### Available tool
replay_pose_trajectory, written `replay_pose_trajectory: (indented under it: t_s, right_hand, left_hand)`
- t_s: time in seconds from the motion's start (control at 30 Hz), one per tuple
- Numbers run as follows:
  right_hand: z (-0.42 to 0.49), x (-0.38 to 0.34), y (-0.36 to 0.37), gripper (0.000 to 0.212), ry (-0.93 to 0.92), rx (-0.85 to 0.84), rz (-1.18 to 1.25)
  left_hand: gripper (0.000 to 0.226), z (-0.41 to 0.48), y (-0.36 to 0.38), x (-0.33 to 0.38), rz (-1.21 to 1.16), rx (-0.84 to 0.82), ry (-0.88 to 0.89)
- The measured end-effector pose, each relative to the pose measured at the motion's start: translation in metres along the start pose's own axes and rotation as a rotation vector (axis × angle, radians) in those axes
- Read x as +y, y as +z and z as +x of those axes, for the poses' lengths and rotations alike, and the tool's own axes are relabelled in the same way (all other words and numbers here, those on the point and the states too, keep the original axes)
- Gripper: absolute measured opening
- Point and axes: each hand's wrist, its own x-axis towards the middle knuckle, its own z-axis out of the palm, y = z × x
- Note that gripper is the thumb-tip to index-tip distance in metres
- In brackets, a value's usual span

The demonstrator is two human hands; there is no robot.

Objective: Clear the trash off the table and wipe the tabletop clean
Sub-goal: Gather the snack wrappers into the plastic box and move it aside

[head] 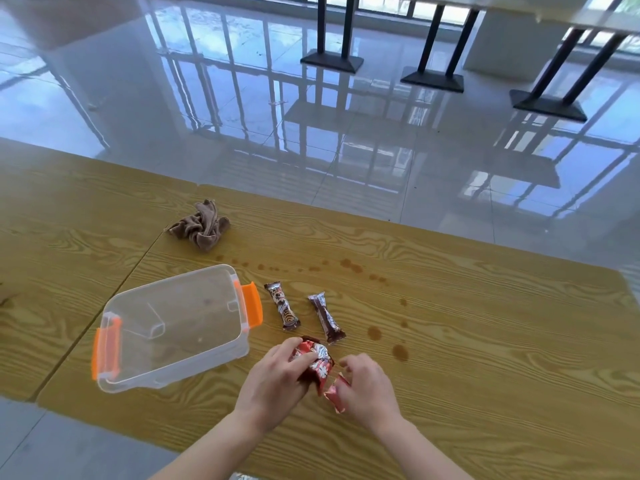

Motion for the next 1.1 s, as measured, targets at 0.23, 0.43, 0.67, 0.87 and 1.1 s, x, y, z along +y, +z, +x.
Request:
replay_pose_trajectory:
  t_s: [0.23,0.43,0.67,0.87,1.1]
  right_hand:
    - [-0.003,-0.008,0.010,0.027,-0.076,-0.011,-0.167]
    - [0.005,-0.017,-0.002,0.031,-0.058,0.053,-0.071]
    - [0.019,-0.080,-0.040,0.028,-0.192,0.190,0.064]
    - [0.035,-0.154,-0.054,0.026,-0.308,0.160,0.253]
    - [0.053,-0.225,-0.031,0.030,-0.463,0.094,0.194]
  left_hand:
    - [0.046,-0.004,-0.028,0.010,-0.007,0.105,0.037]
    - [0.048,-0.006,-0.065,0.009,-0.027,0.231,0.053]
    - [0.056,-0.022,-0.108,-0.019,-0.052,0.365,-0.027]
    - [0.053,-0.052,-0.135,-0.062,-0.019,0.435,-0.185]
    - [0.045,-0.078,-0.149,-0.110,0.043,0.419,-0.368]
